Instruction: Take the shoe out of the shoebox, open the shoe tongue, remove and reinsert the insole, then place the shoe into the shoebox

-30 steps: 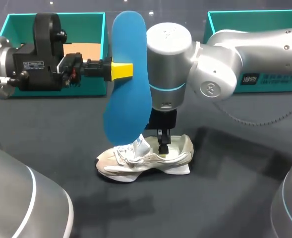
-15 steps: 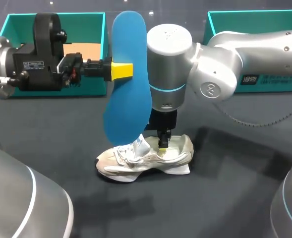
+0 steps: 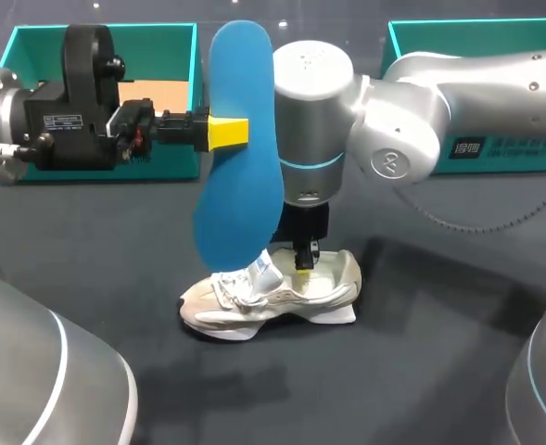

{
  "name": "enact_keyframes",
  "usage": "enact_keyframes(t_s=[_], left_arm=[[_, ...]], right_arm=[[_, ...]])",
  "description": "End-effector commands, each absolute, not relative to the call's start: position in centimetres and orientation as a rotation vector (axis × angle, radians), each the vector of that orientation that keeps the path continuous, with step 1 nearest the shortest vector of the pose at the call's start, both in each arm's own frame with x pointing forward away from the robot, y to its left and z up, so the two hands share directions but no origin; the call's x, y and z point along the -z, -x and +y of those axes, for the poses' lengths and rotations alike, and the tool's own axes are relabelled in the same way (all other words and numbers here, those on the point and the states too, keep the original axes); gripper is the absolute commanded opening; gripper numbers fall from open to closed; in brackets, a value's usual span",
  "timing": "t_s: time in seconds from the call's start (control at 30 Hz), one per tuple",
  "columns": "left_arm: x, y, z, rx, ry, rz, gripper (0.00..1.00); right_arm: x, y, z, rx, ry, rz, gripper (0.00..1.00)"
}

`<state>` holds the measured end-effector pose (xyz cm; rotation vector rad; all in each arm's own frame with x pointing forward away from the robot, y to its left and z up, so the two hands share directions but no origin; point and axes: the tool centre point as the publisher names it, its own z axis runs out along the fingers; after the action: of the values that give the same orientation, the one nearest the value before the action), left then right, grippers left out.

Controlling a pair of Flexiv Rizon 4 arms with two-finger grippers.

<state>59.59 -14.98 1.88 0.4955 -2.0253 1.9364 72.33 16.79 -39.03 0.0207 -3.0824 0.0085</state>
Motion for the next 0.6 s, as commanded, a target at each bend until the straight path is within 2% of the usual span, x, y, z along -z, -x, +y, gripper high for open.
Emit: enact_keyframes(t_s=[0.03, 0.6], left_arm=[[-1.8, -59.6, -15.1, -1.937, -0.496, -2.024, 0.0], [-1.8, -59.6, -15.1, -1.937, -0.496, -2.024, 0.0]], right_arm=[[37.9, -72.1, 16.7, 0.0, 0.022, -3.079, 0.0], [34.7, -69.6, 15.9, 0.1, 0.618, -2.973, 0.0]])
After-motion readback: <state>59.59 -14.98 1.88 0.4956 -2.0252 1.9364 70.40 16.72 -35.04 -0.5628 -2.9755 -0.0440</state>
